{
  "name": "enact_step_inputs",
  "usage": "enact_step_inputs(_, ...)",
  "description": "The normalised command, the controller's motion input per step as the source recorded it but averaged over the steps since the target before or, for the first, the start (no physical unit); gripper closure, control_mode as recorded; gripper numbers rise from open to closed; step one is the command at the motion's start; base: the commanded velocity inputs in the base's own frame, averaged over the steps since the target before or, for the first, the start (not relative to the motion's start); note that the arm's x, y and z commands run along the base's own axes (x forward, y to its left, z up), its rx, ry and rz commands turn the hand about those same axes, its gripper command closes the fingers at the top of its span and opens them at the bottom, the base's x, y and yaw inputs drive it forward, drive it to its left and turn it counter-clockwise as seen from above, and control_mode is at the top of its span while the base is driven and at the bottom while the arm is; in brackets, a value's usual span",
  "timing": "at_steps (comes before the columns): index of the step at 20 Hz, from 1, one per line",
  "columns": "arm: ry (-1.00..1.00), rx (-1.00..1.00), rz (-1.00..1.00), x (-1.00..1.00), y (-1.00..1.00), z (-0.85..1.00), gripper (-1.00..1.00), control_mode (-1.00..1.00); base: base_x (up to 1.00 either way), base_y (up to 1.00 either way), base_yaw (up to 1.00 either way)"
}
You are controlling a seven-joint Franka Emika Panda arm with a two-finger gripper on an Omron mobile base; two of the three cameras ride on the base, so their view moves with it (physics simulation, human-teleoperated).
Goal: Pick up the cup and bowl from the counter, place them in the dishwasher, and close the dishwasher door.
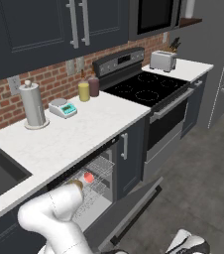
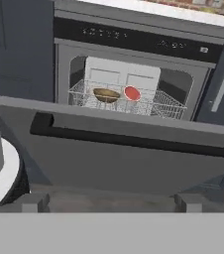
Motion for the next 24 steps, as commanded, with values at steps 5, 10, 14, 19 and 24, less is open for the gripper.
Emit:
enact_step_inputs(5, 0.13, 0.00, -0.05, 0.46, 0.26, -1.00, -1.00, -1.00, 0.00, 0.00, 0.00)
enact_step_inputs(10, 0.23, 0.00, -0.03, 0.70, 0.08, -1.00, -1.00, -1.00, 0.00, 0.00, 0.00)
enact_step_inputs(14, 0.23, 0.11, -0.02, 0.80, 0.00, -1.00, -1.00, -1.00, 0.00, 0.00, 0.00)
enact_step_inputs(19, 0.29, 0.34, 0.00, 0.85, -0.14, -1.00, -1.00, -1.00, 0.00, 0.00, 0.00)
enact_step_inputs(24, 0.40, 0.53, 0.00, 1.00, -0.40, -1.00, -1.00, -1.00, 0.00, 0.00, 0.00)
